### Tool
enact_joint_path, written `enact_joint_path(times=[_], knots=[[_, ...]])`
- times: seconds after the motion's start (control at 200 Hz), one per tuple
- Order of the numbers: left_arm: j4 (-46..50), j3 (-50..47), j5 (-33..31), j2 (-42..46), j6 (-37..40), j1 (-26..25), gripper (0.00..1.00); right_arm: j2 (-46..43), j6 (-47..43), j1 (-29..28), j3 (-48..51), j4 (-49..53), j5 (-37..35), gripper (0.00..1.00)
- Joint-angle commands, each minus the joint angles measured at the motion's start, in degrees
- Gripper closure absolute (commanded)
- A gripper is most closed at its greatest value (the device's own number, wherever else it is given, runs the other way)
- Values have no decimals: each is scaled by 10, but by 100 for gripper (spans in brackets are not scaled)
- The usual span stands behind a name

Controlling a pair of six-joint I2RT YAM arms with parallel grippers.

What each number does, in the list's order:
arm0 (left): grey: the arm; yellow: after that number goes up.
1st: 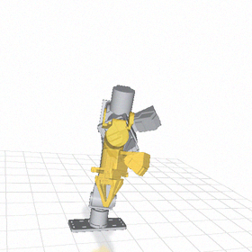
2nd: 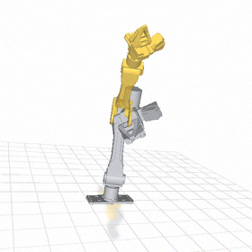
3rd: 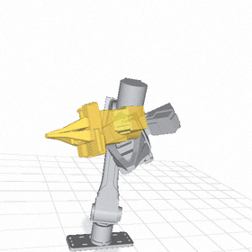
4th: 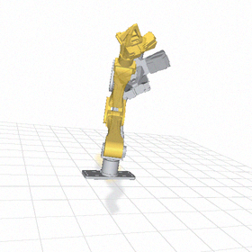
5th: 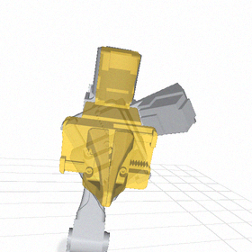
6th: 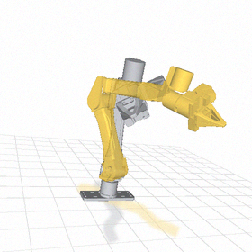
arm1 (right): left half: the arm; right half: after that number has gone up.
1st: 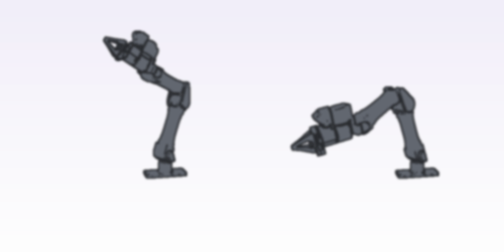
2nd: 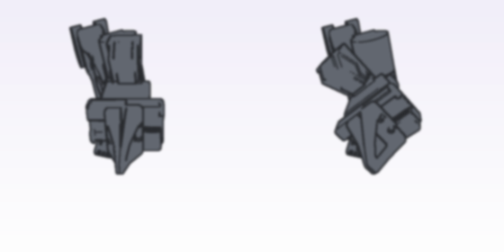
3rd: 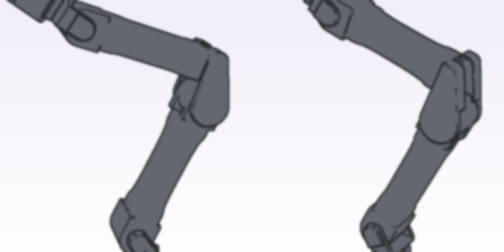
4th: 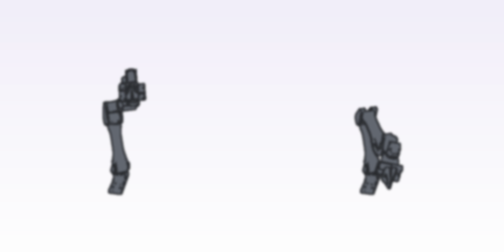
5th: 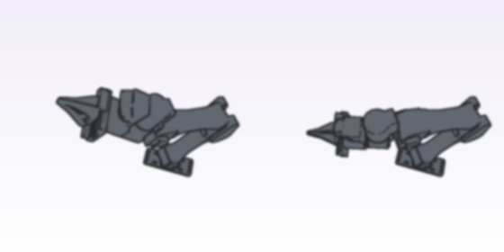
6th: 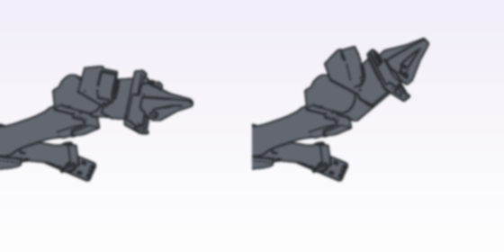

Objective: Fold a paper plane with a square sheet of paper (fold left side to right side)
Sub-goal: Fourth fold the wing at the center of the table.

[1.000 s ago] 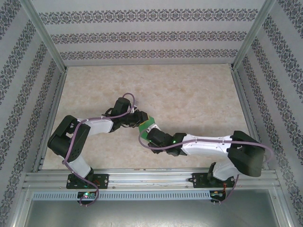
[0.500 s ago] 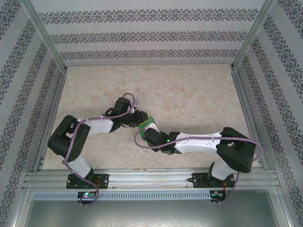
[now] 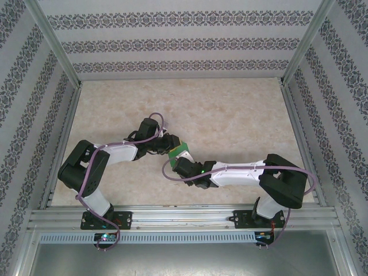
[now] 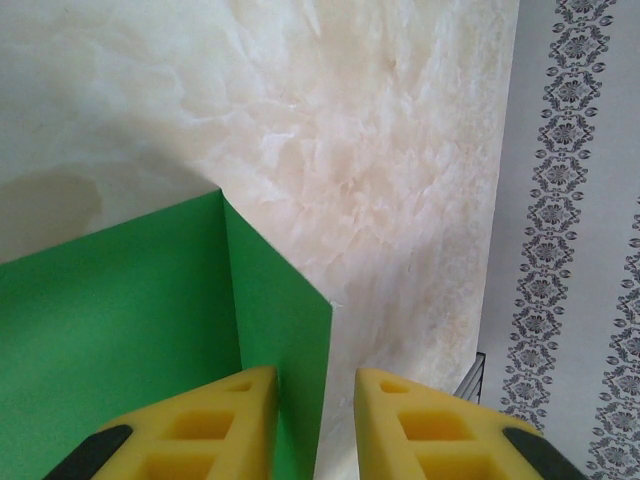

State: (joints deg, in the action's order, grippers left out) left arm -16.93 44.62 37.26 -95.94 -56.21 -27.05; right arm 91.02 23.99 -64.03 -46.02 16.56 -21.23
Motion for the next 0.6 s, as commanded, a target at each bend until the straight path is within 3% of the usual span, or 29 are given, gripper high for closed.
enact_joint_path(times=[0.0, 0.16, 0.34, 0.595], knots=[[17, 12, -8, 3, 4, -7, 73, 2, 8, -5, -11, 15, -19, 74], [20, 8, -13, 9, 6, -7, 69, 3, 9, -6, -11, 16, -22, 84], [57, 3, -33, 35, 28, 0, 57, 10, 10, -3, -11, 16, -21, 95], [105, -38, -37, 113, 47, 38, 47, 21, 9, 3, -14, 15, -2, 100]])
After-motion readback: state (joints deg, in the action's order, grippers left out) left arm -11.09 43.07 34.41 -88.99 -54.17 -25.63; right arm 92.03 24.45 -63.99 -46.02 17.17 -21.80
